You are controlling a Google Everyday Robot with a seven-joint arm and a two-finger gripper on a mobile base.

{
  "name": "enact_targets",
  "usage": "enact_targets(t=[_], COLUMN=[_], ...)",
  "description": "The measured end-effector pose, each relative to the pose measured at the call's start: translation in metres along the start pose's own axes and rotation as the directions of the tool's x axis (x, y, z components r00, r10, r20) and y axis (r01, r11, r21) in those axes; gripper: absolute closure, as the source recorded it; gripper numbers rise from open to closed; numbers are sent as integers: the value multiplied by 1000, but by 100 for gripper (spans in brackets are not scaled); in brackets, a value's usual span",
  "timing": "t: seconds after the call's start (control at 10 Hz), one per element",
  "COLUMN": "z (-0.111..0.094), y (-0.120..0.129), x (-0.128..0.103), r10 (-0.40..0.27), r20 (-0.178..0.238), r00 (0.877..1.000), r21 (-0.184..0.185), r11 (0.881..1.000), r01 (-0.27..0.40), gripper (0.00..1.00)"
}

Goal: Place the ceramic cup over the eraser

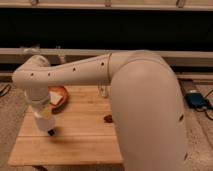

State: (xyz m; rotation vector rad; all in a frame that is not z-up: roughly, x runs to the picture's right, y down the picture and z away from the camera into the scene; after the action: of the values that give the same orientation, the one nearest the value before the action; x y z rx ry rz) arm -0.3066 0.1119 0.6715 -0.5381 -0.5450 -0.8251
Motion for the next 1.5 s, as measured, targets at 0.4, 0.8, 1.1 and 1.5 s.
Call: enact_targets(t=[0.4, 0.8, 1.1, 1.5], z=[18, 48, 59, 49], y=[-5, -2, 2, 2], x=[-3, 13, 19, 17], r10=[-20, -21, -26, -19], r20=[-5, -24, -33, -12], r00=[1000, 999, 999, 1000], r21=[-20, -63, -89, -86], r11=[1000, 998, 996, 996], r01=[20, 20, 23, 18], gripper=[59, 22, 20, 20])
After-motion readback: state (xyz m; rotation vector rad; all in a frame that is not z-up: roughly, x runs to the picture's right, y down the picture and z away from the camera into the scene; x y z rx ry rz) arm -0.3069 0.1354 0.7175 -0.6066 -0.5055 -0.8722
